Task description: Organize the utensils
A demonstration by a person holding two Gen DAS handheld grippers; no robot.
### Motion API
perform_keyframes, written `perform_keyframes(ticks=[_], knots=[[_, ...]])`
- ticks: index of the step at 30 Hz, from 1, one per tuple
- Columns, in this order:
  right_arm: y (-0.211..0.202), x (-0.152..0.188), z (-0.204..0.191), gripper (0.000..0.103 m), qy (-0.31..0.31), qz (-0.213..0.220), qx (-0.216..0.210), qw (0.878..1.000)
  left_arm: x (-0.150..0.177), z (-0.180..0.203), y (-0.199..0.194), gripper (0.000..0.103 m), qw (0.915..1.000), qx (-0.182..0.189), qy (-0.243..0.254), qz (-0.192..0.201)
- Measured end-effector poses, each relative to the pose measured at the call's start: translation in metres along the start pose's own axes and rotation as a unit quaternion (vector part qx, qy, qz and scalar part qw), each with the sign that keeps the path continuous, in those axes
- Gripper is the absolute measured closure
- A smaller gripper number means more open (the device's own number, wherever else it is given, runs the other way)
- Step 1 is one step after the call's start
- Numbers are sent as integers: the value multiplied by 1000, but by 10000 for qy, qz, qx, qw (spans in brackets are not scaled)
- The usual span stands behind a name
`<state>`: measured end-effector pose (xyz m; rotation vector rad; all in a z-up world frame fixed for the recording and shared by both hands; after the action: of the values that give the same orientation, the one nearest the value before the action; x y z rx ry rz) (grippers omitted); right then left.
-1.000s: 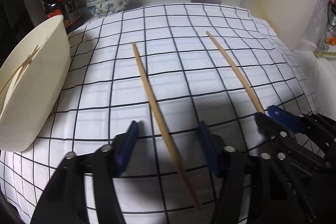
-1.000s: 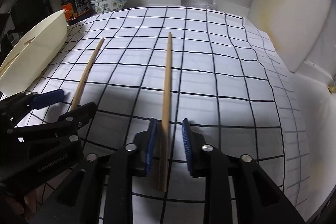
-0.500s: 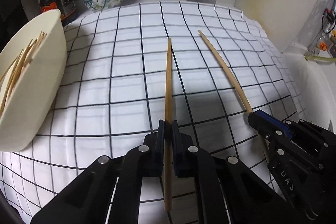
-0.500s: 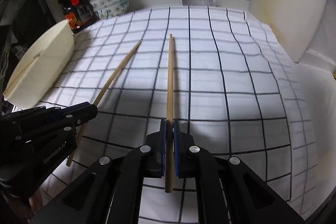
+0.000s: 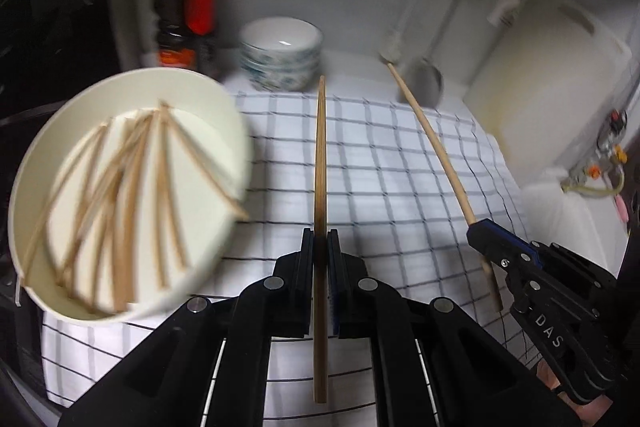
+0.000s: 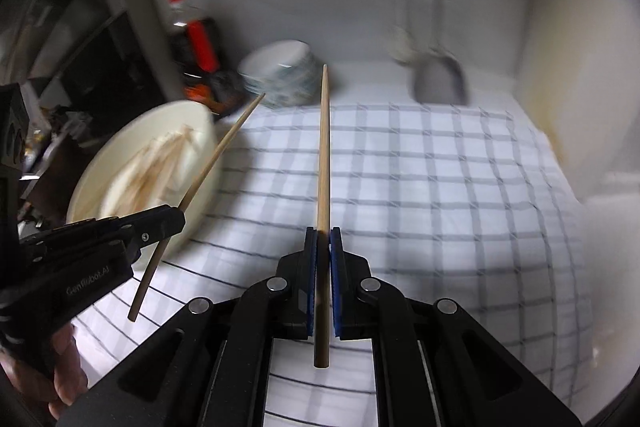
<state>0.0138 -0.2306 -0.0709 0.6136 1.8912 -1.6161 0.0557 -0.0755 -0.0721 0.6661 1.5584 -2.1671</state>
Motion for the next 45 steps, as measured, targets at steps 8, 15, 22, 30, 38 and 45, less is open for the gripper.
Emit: perform_keyframes(ticks=[8, 15, 22, 30, 38, 45], knots=[[37, -45, -96, 97, -405, -89, -693, 9967, -37, -114, -32, 96, 9946, -826, -588, 237], [88, -65, -146, 97, -671, -455, -728, 9941, -49, -176, -16, 96, 9908, -1053, -847, 49], [94, -75, -156, 74, -744, -434, -516, 9950, -53, -199, -17, 32, 9875, -1283, -914, 99], [69, -73, -147, 63, -678, -366, -431, 9961, -49, -210, -36, 15, 9845, -1452, -980, 108], [53, -66, -147, 58, -650, -436, -456, 9959, -45, -201, -51, 8, 9837, -1582, -854, 46], [42, -67, -149, 53, -568, -413, -473, 9964, -45, -188, -68, 8, 9838, -1613, -776, 80]])
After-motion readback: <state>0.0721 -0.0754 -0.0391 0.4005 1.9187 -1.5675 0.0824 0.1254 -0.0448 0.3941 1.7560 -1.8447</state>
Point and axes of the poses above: each gripper's, at about its wrist camera, not at the fingertips, and y roughly the way its jaws point, z to its right, x to its underside, the point moved 5 cm from there along y, roughly the way its jaws point, and after that the axes turned 6 degrees about -y, right-handed, at the moved point
